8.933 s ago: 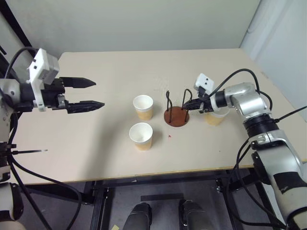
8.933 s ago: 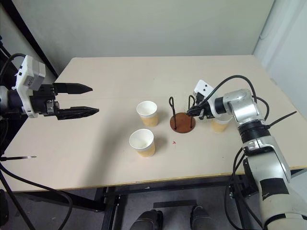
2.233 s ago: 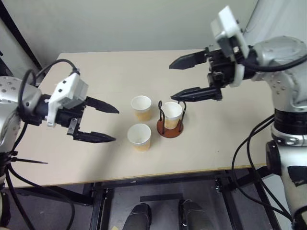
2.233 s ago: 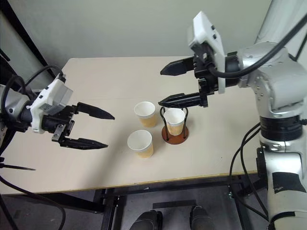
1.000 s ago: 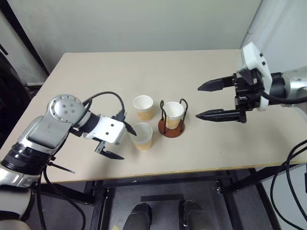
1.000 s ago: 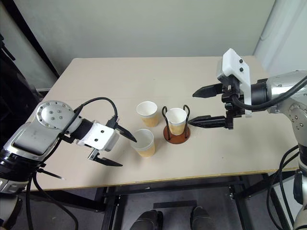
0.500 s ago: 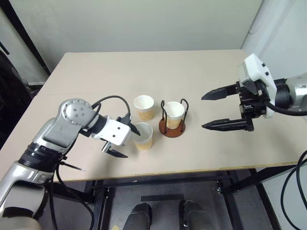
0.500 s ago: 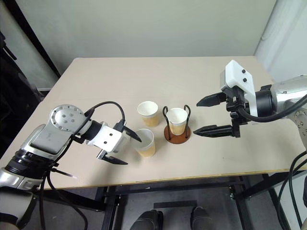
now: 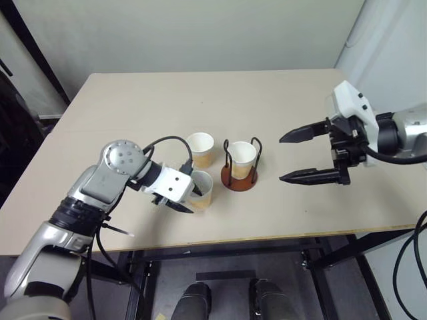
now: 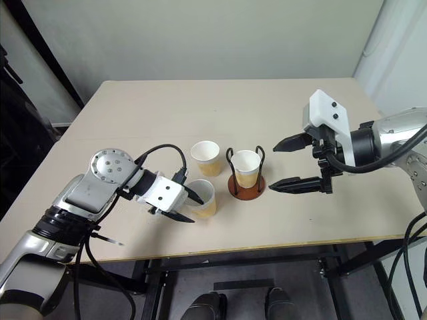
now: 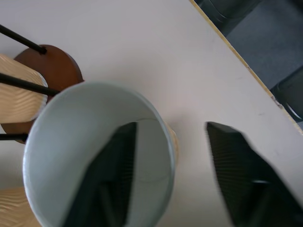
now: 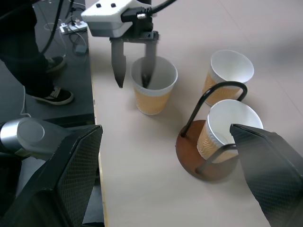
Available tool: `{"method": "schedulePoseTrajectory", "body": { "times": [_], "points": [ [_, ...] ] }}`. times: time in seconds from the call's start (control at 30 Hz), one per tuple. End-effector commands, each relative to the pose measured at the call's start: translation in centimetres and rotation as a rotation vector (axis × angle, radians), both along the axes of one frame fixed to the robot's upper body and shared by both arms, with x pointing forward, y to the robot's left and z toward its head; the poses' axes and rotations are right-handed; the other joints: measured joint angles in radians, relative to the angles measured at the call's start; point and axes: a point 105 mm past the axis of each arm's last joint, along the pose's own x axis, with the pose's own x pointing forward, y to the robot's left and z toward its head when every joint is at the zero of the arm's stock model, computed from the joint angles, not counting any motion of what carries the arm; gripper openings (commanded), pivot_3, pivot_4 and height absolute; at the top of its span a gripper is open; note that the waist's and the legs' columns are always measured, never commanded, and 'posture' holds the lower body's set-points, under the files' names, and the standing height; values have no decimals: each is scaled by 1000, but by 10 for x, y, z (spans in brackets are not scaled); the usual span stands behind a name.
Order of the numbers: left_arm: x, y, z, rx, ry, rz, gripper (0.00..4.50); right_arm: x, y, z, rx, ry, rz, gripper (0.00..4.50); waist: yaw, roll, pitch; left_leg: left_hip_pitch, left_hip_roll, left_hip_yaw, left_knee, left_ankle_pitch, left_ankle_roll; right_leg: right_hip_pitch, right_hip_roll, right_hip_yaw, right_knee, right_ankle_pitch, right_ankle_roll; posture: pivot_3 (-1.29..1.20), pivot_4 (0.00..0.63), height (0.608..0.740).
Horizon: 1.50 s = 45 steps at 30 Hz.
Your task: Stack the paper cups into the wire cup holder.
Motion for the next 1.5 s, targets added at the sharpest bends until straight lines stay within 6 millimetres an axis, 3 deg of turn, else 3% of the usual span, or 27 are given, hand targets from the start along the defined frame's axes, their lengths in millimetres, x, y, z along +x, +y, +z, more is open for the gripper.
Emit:
{"method": "schedulePoseTrajectory", "body": {
  "times": [0.03, 0.1, 0.13, 0.3, 0.5, 0.57, 0.7, 0.9, 1.03, 1.23, 1.5],
  "points": [
    [-5, 6, 14, 33, 8, -23, 933, -3, -4, 9, 1, -48, -6, 4500, 0, 0, 0, 0, 0, 0, 0, 0, 0, 0, 0, 0, 0, 0, 0, 0, 150, 740],
    [-6, 11, 17, 56, 10, -14, 170, -3, -4, 9, 2, -48, -7, 4500, 0, 0, 0, 0, 0, 0, 0, 0, 0, 0, 0, 0, 0, 0, 0, 0, 150, 740],
    [-6, 13, 18, 63, 12, -11, 75, -2, -4, 9, 3, -48, -8, 4500, 0, 0, 0, 0, 0, 0, 0, 0, 0, 0, 0, 0, 0, 0, 0, 0, 150, 740],
    [-6, 17, 27, 64, 16, 4, 75, 0, -3, 8, 3, -48, -8, 4500, 0, 0, 0, 0, 0, 0, 0, 0, 0, 0, 0, 0, 0, 0, 0, 0, 150, 740],
    [-4, 15, 52, 14, 40, 59, 75, 1, -4, 8, -1, -48, -3, 4500, 1, 0, 0, 0, 0, 0, 0, 0, 0, 0, 0, 0, -1, 0, 0, 0, 150, 740],
    [-4, 10, 70, -37, 53, 80, 75, 1, -5, 7, -8, -46, -6, 4500, 2, 0, 0, -1, 0, 0, 0, 0, 0, 0, 0, 0, -1, 0, 0, 0, 150, 740],
    [8, -8, 129, -193, 10, 93, 75, 9, -14, 8, -20, -49, -35, 4500, 12, -1, 1, -2, -1, -1, 1, 0, 0, 0, 0, 0, -1, 0, 0, 0, 150, 740],
    [23, -34, 177, -265, -66, 50, 75, 13, -16, 8, -21, -54, -45, 4500, 11, -1, 0, -2, -3, 0, 1, -1, 3, 1, -3, 1, -3, -1, 2, 0, 150, 740],
    [35, -49, 185, -257, -102, 19, 75, 14, -17, 4, -20, -51, -61, 4500, 12, -1, 1, -3, -3, -1, 2, -3, 3, 1, -3, 1, -3, -3, 7, 0, 150, 740],
    [55, -67, 178, -220, -138, -7, 75, 10, -21, 4, -20, -49, -96, 4500, 18, 0, 1, -7, -3, -1, 6, -7, 8, 1, -4, 0, -3, -7, 15, 0, 150, 740],
    [61, -100, 168, -231, -124, -81, 75, 2, -36, 6, -43, -59, -188, 4500, 30, 0, 2, -20, -6, 0, 19, -15, 16, 0, -6, -1, -11, -3, 26, 0, 150, 740]
  ]
}}
